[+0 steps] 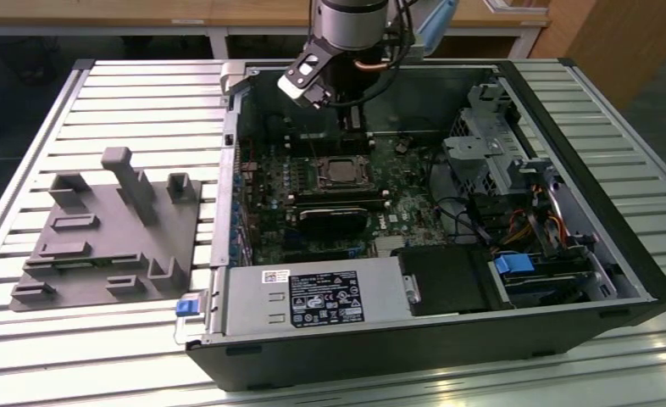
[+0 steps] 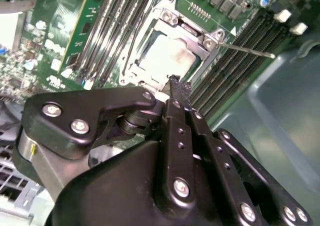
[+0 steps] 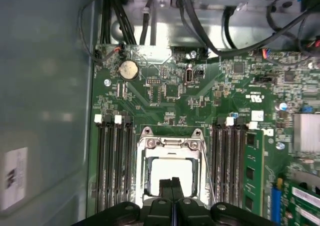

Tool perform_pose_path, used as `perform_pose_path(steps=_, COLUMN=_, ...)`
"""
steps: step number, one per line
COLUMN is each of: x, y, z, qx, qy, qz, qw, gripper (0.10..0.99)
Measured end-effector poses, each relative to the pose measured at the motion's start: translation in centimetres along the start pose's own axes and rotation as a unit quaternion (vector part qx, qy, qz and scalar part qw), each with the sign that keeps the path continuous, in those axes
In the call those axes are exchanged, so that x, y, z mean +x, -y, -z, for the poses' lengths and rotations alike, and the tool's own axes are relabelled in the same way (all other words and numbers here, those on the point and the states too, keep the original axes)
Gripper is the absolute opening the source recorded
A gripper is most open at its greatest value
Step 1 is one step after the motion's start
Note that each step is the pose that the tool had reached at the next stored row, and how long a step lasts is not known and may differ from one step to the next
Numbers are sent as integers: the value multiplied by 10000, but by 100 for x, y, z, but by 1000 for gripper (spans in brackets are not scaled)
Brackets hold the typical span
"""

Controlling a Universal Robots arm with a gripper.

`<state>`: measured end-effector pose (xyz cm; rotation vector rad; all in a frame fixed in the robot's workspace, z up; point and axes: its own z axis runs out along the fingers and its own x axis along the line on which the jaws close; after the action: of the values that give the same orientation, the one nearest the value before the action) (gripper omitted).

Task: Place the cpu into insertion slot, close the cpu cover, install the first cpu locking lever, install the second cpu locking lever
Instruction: 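Install the first cpu locking lever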

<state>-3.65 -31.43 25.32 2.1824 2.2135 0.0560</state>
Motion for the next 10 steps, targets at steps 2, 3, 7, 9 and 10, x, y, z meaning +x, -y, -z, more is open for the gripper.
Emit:
perform_pose_path(steps=2, x=0, y=-4, z=86, qx=-1, qy=-1, qz=0, qw=10000, gripper=106)
perform_pose_path(steps=3, x=0, y=-6, z=132, qx=0, qy=0, qz=0, qw=10000, gripper=106)
perform_pose_path(steps=7, x=0, y=-13, z=267, qx=0, qy=0, qz=0, qw=10000, gripper=106)
perform_pose_path(steps=9, x=1, y=-13, z=270, qx=0, qy=-1, qz=17, qw=10000, gripper=106)
perform_pose_path(steps=10, x=1, y=-13, z=270, qx=0, qy=-5, qz=74, qw=10000, gripper=106)
